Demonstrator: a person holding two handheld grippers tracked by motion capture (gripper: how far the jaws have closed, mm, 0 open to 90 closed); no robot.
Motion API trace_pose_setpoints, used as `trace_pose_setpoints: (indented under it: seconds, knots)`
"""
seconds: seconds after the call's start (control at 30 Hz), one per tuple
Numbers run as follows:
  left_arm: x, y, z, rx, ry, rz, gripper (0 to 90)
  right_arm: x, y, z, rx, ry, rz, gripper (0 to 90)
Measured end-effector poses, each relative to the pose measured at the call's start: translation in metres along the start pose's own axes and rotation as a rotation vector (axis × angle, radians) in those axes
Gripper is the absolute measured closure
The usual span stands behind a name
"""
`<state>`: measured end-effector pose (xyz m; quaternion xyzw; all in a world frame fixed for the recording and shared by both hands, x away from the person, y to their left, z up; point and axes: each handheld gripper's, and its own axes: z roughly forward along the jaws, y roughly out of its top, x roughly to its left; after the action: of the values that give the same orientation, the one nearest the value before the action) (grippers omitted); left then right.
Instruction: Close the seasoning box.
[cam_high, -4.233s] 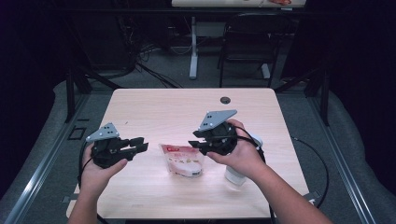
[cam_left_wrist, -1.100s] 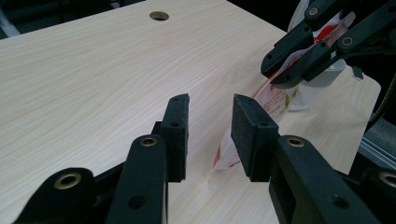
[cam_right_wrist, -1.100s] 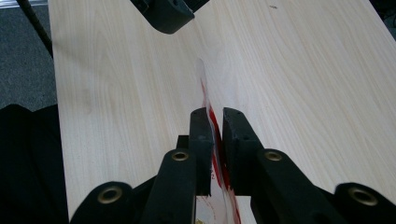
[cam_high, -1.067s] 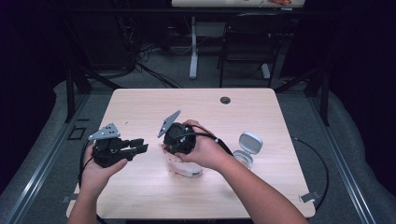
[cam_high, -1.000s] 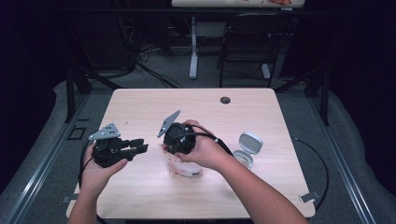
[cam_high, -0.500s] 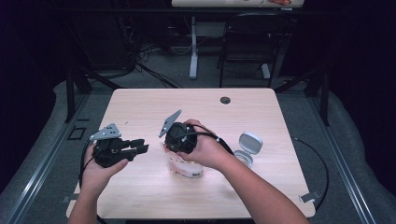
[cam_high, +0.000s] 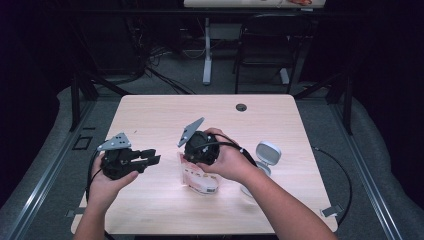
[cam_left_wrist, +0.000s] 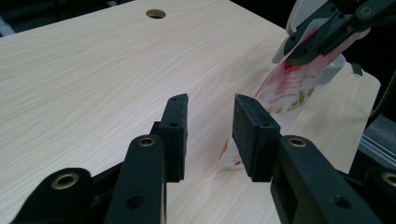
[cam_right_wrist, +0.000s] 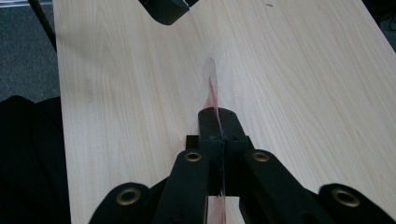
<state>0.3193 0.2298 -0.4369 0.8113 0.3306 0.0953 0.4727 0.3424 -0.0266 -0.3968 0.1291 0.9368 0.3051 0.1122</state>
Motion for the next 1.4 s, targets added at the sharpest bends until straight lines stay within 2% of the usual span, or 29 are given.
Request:
trace_pose_setpoints:
  seconds: [0.4, 0.7, 0.83, 0.97, 1.07, 1.2, 1.4]
  knots:
    - [-0.004, -0.001, 0.01, 0.02, -0.028, 0.022, 63.8, -0.003, -0.011, -0.018, -0.053, 0.002, 0.021, 90.0]
    - [-0.008, -0.001, 0.017, 0.017, -0.047, 0.057, 59.2, -0.004, -0.019, -0.029, -0.089, 0.007, 0.031, 90.0]
    - [-0.011, 0.0, 0.019, -0.009, -0.09, 0.06, 55.8, -0.003, -0.022, -0.034, -0.106, 0.013, 0.034, 90.0]
    - [-0.014, 0.0, 0.023, -0.02, -0.099, 0.084, 52.5, -0.002, -0.024, -0.04, -0.123, 0.015, 0.03, 90.0]
    - [-0.016, -0.001, 0.028, -0.008, -0.106, 0.096, 51.0, -0.002, -0.026, -0.046, -0.137, 0.012, 0.029, 90.0]
    - [-0.022, -0.002, 0.036, -0.008, -0.146, 0.105, 49.6, -0.003, -0.028, -0.053, -0.144, 0.015, 0.029, 90.0]
    - [-0.034, -0.005, 0.055, 0.038, -0.201, 0.154, 48.5, -0.003, -0.03, -0.063, -0.156, 0.017, 0.015, 90.0]
